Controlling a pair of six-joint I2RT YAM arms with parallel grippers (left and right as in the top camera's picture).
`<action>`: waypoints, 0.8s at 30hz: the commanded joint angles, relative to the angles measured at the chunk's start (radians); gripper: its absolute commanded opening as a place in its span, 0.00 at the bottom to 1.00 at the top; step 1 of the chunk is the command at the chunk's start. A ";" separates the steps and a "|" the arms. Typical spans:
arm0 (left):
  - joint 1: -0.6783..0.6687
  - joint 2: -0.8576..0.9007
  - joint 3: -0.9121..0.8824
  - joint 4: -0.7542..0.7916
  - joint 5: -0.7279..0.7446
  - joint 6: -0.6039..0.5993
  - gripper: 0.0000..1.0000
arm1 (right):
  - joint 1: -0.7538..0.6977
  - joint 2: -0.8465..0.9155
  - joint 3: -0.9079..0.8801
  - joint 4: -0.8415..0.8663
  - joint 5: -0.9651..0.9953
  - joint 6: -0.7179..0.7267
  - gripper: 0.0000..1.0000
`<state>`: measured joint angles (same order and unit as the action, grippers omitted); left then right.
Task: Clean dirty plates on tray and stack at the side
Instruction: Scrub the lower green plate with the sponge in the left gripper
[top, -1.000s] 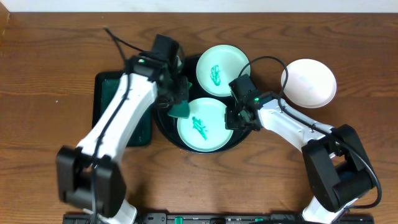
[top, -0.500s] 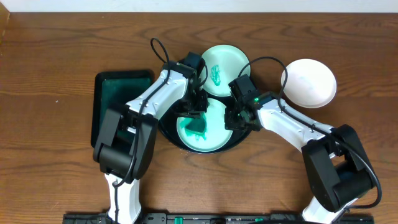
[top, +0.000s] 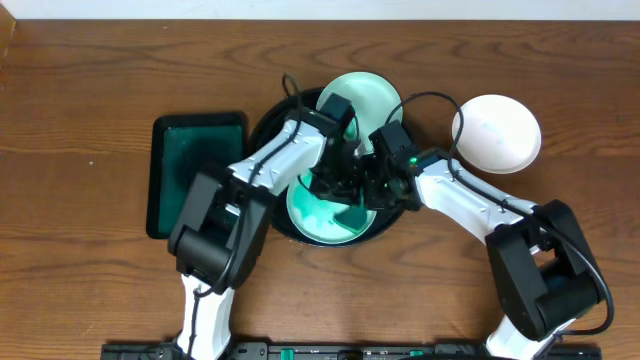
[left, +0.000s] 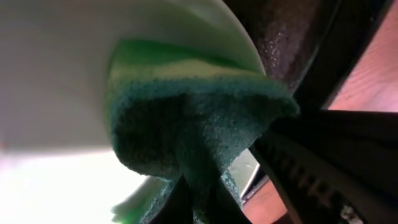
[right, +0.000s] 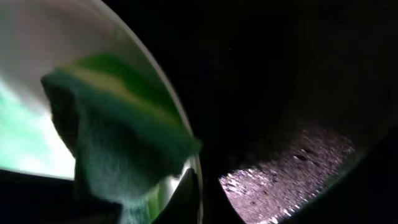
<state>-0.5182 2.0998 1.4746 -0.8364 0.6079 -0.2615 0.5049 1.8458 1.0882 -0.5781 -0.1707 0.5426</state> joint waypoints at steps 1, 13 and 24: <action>-0.001 0.023 -0.006 -0.016 -0.012 -0.016 0.07 | 0.011 0.013 -0.002 0.006 -0.022 0.003 0.01; 0.110 0.023 -0.006 -0.173 -0.682 -0.172 0.07 | 0.011 0.013 -0.002 0.006 -0.022 0.003 0.01; 0.113 0.023 -0.006 -0.201 -0.917 -0.266 0.07 | 0.011 0.013 -0.002 0.005 -0.022 0.003 0.01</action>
<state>-0.4561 2.0792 1.4944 -1.0336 -0.0292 -0.4889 0.5152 1.8473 1.0882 -0.5598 -0.2508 0.5453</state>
